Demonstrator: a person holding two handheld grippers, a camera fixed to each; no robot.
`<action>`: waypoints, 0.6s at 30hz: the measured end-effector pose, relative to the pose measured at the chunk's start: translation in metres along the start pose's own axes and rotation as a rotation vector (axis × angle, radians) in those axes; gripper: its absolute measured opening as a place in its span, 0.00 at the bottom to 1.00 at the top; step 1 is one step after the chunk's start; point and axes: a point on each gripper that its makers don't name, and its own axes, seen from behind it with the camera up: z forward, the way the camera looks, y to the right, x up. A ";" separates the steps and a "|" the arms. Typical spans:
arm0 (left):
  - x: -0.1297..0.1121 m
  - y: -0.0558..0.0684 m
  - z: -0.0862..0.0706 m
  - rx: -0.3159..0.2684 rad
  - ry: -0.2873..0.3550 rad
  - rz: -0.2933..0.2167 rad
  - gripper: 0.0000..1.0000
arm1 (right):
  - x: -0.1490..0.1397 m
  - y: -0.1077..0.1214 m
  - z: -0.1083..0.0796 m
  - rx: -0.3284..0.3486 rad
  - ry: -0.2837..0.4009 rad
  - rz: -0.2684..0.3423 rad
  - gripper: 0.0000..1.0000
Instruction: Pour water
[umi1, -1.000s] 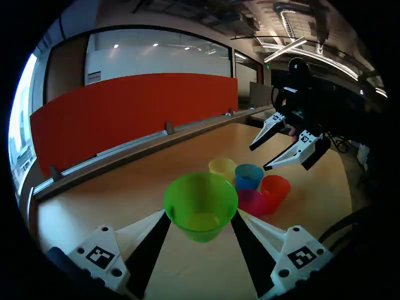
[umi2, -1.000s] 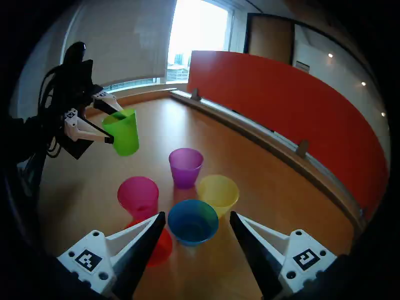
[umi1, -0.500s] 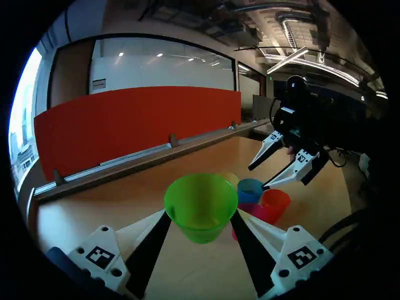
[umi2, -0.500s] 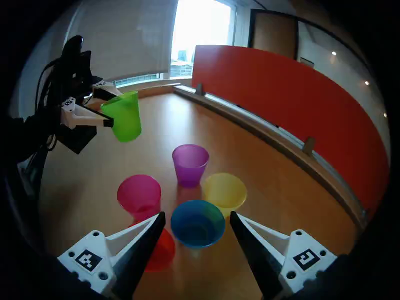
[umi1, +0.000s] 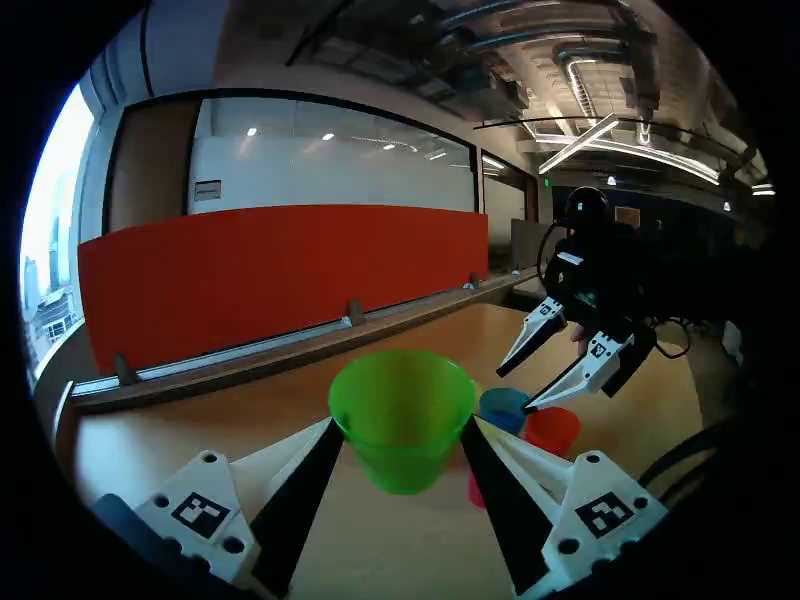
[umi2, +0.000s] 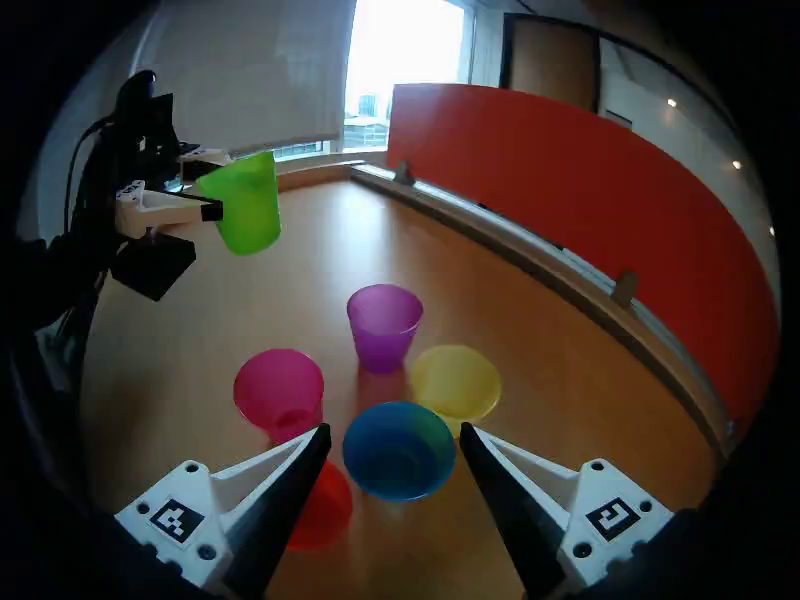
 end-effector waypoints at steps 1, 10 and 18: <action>0.001 0.000 0.000 0.001 0.006 0.000 0.83 | 0.000 0.000 0.000 0.001 -0.002 -0.001 1.00; 0.014 -0.002 -0.003 0.014 0.064 0.001 0.83 | -0.002 0.001 0.004 0.000 -0.018 -0.003 1.00; 0.022 -0.003 -0.006 0.021 0.101 -0.002 0.83 | -0.004 0.001 0.006 0.003 -0.037 -0.001 1.00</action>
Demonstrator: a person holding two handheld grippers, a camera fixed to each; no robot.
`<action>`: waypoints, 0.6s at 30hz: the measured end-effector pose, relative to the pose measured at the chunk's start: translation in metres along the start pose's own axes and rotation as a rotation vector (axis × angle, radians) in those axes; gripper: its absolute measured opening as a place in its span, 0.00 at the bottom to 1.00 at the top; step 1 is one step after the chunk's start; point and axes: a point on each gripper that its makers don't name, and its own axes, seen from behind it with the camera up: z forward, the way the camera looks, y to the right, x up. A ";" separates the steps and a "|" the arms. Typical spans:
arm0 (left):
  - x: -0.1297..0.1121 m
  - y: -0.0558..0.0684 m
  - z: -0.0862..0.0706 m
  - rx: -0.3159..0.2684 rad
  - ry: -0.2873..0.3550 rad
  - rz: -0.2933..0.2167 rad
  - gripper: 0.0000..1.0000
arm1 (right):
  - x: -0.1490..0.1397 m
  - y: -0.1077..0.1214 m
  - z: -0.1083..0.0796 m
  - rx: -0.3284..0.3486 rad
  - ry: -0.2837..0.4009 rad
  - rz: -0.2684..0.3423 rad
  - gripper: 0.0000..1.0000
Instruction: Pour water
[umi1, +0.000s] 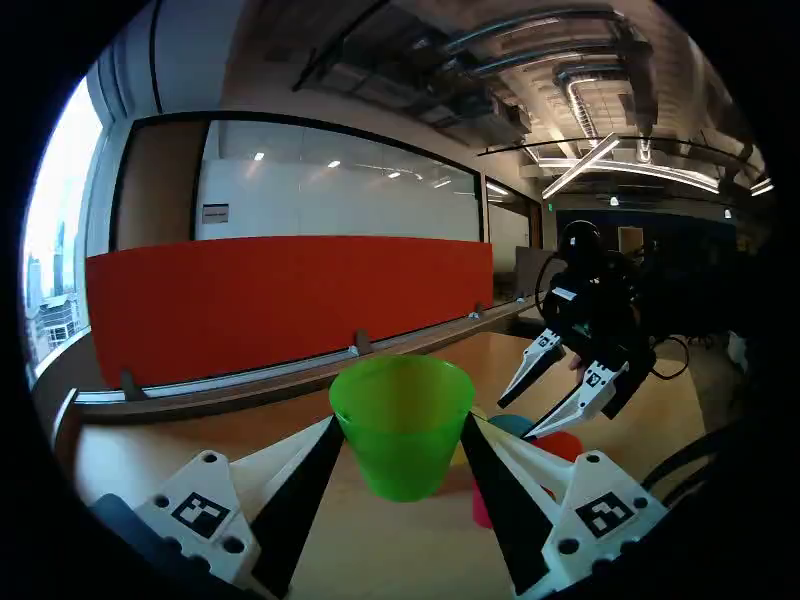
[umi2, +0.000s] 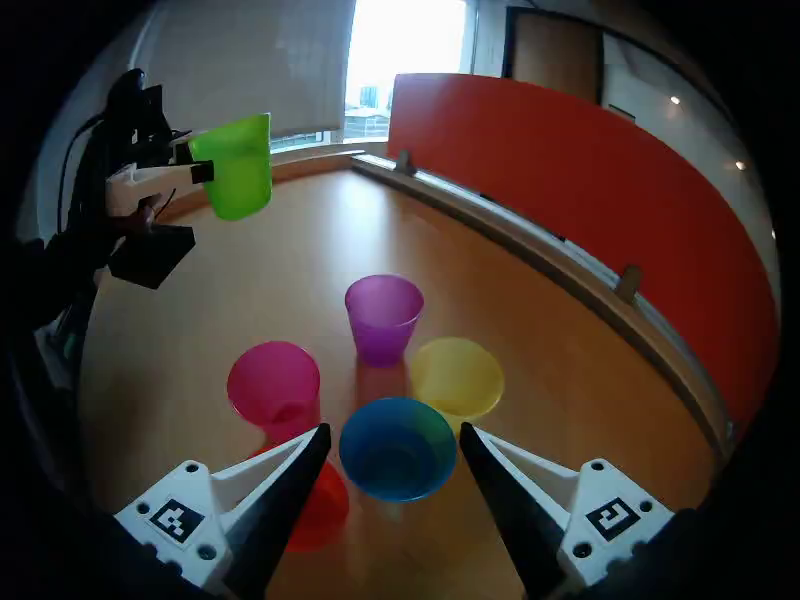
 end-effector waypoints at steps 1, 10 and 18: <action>0.001 0.000 0.000 0.001 0.002 0.000 0.83 | 0.000 0.000 0.001 0.001 -0.003 0.001 1.00; 0.003 0.001 -0.002 -0.003 0.008 0.006 0.83 | -0.002 0.000 0.007 0.001 -0.028 0.019 1.00; 0.002 0.002 -0.001 -0.007 0.007 0.008 0.83 | -0.008 0.001 0.010 0.003 -0.070 0.040 1.00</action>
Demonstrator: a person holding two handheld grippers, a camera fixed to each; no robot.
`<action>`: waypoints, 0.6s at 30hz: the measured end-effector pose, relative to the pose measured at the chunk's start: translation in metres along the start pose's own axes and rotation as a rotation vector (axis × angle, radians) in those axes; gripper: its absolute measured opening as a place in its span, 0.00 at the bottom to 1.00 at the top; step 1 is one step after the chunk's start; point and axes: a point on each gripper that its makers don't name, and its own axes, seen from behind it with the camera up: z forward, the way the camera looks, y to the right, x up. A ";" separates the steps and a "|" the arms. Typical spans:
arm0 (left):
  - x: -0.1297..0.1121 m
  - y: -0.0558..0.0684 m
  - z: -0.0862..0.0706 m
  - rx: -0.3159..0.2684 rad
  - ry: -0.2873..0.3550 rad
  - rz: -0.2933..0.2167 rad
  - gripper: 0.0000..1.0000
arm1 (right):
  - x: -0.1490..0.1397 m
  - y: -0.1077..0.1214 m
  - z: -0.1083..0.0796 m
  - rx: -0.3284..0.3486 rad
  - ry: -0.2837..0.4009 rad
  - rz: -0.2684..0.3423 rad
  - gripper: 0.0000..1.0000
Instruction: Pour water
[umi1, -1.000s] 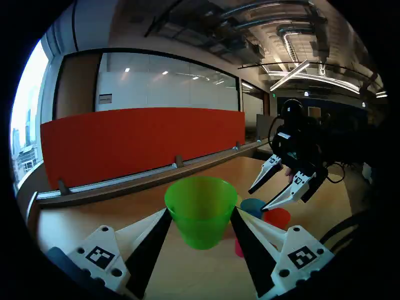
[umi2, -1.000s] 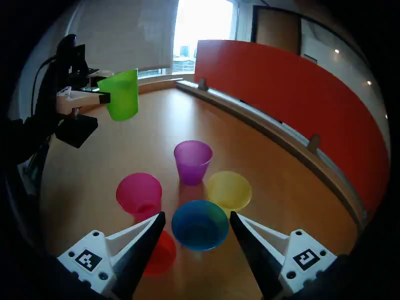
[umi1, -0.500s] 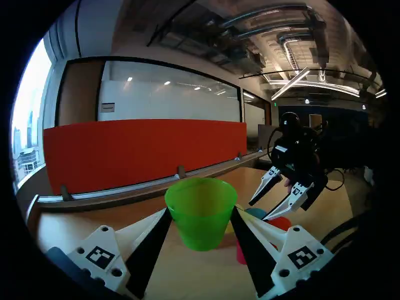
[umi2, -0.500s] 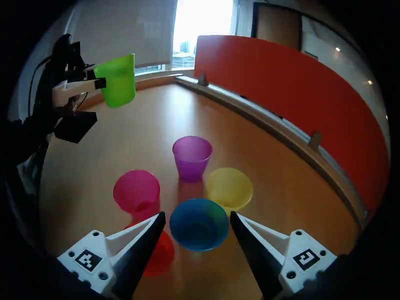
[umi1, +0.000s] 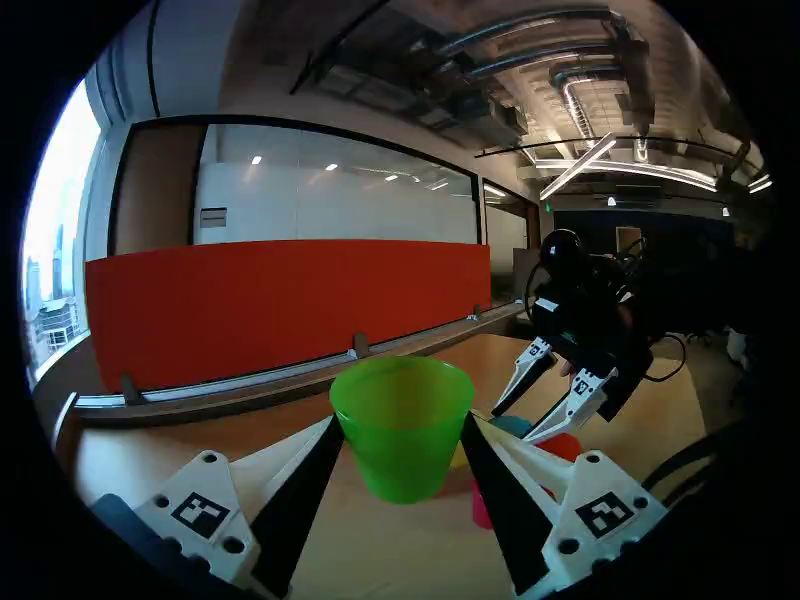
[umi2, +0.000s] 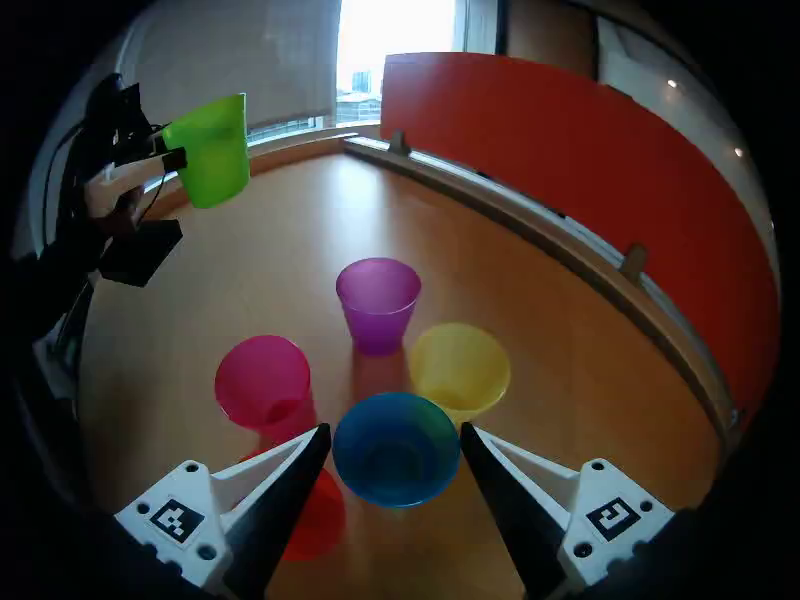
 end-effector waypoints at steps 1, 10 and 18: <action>0.000 0.000 0.000 0.000 0.000 -0.001 0.83 | -0.001 0.000 0.001 0.001 -0.006 0.002 1.00; -0.003 -0.001 -0.001 -0.003 -0.004 -0.001 0.83 | -0.006 0.000 0.001 0.008 -0.034 0.014 1.00; -0.002 0.001 0.000 -0.010 -0.002 0.001 0.83 | -0.009 0.000 0.000 0.005 -0.042 0.012 1.00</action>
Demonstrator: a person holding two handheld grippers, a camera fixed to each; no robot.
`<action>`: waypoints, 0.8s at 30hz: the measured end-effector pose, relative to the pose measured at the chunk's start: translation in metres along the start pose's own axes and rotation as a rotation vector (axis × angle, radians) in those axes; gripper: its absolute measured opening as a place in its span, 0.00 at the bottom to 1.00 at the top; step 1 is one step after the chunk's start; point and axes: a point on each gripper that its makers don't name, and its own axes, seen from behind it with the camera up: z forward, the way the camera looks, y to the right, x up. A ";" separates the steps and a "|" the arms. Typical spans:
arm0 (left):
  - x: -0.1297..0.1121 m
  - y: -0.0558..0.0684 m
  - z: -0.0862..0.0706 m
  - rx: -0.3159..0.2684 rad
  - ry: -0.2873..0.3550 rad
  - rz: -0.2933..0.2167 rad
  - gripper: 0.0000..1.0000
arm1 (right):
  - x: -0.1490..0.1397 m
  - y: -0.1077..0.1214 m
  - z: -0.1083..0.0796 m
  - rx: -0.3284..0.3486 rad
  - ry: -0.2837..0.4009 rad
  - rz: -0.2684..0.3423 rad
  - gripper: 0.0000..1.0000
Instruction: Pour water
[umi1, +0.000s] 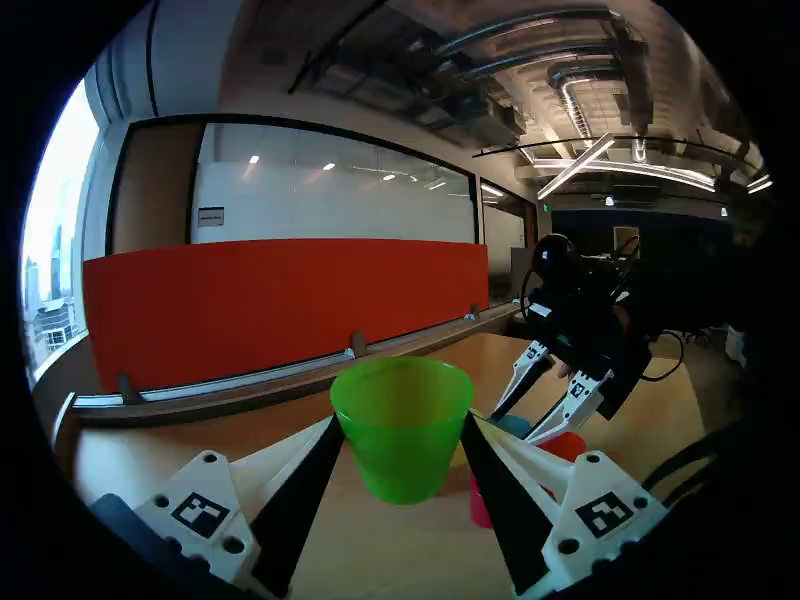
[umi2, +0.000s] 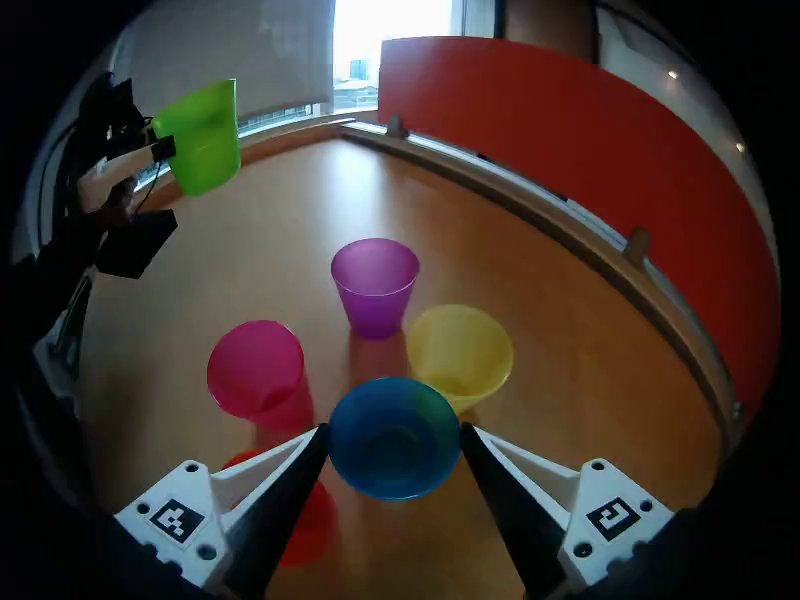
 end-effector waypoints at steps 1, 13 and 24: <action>0.000 0.000 0.000 -0.001 0.000 0.000 0.83 | 0.000 0.000 0.000 0.001 0.000 0.000 1.00; -0.001 0.000 -0.001 0.000 -0.001 0.003 0.83 | 0.000 -0.001 0.006 0.002 -0.009 0.002 0.97; -0.002 0.001 -0.001 0.000 -0.002 0.009 0.83 | -0.002 0.002 0.002 -0.005 -0.006 0.015 0.95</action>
